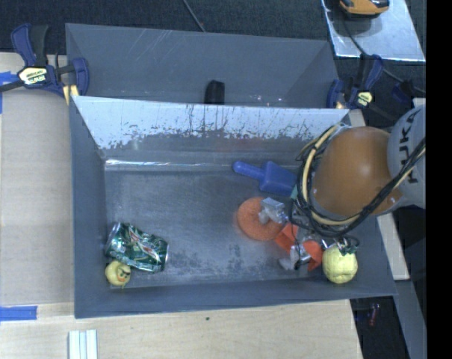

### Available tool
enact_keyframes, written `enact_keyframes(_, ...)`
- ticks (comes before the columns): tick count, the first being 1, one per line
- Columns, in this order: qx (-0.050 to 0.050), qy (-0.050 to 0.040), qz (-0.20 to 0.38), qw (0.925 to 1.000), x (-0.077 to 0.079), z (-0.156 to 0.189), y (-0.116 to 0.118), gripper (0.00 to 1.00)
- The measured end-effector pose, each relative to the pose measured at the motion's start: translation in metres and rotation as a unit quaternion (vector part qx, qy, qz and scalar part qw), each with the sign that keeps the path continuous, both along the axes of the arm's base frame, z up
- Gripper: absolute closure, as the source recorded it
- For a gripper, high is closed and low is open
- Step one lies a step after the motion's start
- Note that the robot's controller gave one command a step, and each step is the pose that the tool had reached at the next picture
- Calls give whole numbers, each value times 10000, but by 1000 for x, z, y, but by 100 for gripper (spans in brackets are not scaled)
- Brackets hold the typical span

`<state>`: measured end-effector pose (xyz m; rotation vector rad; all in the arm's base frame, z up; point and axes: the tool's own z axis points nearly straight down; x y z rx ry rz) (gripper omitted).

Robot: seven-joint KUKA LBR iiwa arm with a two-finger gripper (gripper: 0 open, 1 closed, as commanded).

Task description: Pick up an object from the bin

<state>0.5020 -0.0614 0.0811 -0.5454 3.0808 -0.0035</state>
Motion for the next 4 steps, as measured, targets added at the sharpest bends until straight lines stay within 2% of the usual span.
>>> enact_keyframes(1, -26, -1, 2025, 9793, 6, -6, 8, 0)
enact_keyframes(2, -5, -7, 2326, 9726, -6, -8, -42, 0)
enact_keyframes(3, 48, -32, 1590, 9873, -4, -9, -53, 0)
enact_keyframes(4, 40, -37, 2151, 9766, -16, 31, -75, 0)
